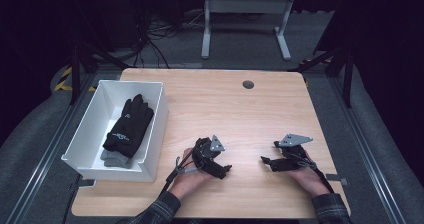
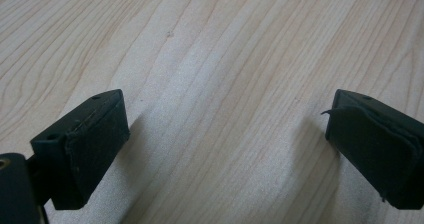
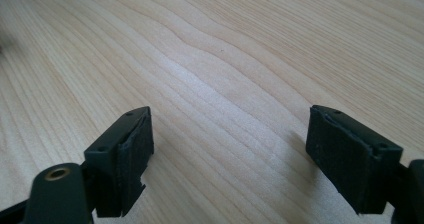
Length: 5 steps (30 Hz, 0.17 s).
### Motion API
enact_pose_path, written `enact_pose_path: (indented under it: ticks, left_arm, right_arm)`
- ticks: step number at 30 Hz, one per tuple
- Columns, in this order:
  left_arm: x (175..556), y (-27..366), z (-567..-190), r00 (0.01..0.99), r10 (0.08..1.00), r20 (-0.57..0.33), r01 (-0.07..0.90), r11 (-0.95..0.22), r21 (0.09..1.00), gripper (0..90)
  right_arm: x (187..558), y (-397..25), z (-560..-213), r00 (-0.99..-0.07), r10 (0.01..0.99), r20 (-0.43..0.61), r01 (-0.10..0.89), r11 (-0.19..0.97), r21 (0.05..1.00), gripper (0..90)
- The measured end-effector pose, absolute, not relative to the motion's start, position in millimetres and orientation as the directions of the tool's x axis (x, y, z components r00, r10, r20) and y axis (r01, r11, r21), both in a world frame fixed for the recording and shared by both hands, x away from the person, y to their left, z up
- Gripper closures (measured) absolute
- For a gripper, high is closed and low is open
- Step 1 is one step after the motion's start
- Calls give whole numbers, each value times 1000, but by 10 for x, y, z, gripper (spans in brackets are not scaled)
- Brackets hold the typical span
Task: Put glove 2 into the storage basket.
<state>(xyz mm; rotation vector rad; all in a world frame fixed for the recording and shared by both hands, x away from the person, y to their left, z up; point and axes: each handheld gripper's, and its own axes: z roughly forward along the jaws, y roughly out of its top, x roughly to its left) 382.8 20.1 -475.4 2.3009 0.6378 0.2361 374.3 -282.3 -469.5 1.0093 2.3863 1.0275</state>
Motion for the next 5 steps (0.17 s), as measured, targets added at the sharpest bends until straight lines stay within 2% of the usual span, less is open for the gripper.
enact_pose_path:
  ticks: [5]
  left_arm:
    - [3827,200,-4754,862,506,-16,374,-616,693,41]
  right_arm:
    - [3743,-2823,-4695,-684,728,-38,473,483,737,197]
